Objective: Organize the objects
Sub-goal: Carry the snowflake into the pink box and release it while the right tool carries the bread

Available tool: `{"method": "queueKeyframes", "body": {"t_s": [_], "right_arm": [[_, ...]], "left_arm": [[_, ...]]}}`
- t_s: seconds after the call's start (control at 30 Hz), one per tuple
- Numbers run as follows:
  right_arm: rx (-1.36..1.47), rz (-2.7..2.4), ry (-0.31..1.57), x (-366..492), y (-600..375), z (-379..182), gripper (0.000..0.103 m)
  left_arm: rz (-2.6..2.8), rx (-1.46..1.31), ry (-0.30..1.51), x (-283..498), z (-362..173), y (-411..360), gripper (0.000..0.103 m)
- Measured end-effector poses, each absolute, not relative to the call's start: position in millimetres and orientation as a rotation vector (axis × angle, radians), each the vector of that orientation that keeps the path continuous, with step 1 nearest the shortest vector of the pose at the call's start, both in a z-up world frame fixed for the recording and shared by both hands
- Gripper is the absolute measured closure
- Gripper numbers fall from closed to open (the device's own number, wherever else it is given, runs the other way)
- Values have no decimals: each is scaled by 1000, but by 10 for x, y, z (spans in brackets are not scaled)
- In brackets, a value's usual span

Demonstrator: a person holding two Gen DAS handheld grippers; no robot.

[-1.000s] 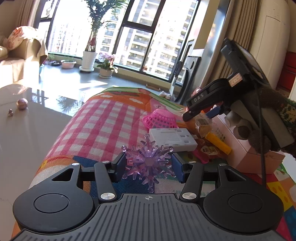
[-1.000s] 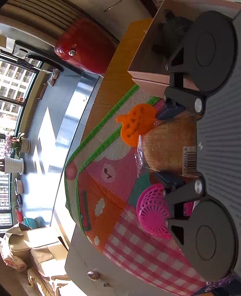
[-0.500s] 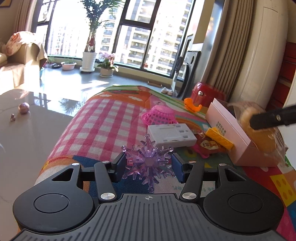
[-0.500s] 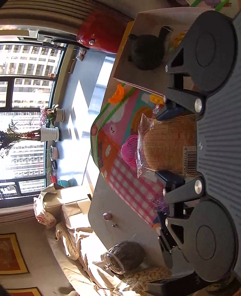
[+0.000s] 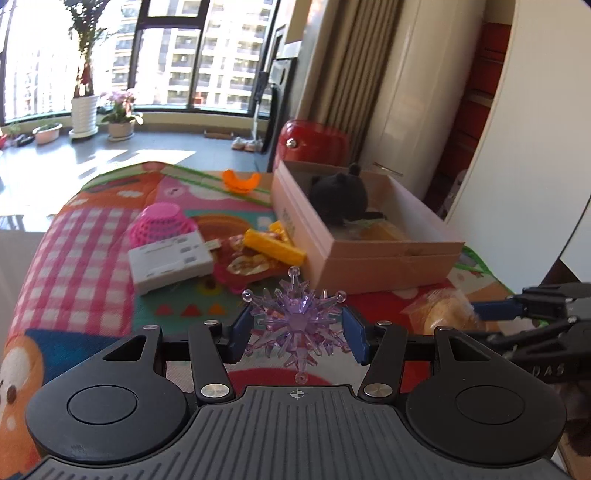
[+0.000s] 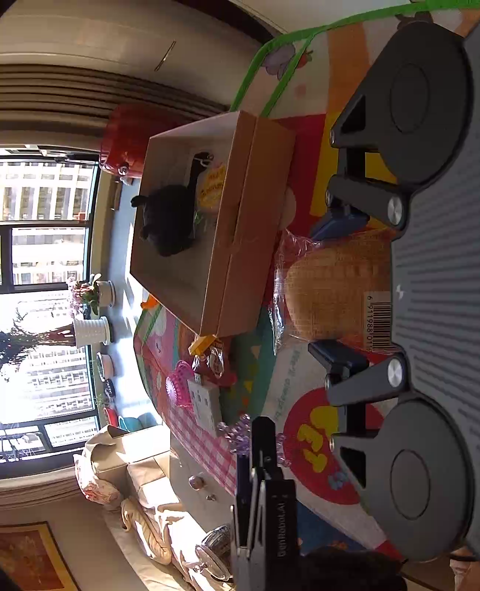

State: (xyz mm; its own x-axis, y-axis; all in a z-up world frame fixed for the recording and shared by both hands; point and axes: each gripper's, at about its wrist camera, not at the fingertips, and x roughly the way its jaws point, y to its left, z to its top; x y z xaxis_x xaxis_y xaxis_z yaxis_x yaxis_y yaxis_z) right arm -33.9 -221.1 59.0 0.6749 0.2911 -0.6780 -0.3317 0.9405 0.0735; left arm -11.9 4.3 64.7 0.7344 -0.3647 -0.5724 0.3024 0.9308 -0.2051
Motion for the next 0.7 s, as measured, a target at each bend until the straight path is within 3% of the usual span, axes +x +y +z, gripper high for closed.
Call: {"method": "queueKeyframes", "body": {"t_s": [0.43, 0.6, 0.7], "right_arm": [[51, 325, 705, -359, -2571, 464, 44], [86, 310, 704, -368, -2653, 415, 44], [95, 295, 713, -350, -2668, 388, 44]], "left_arm": [[-388, -37, 340, 389, 1850, -533, 45], [-393, -59, 335, 765, 1809, -737, 45], [-455, -28, 457, 1097, 1473, -887, 44]]}}
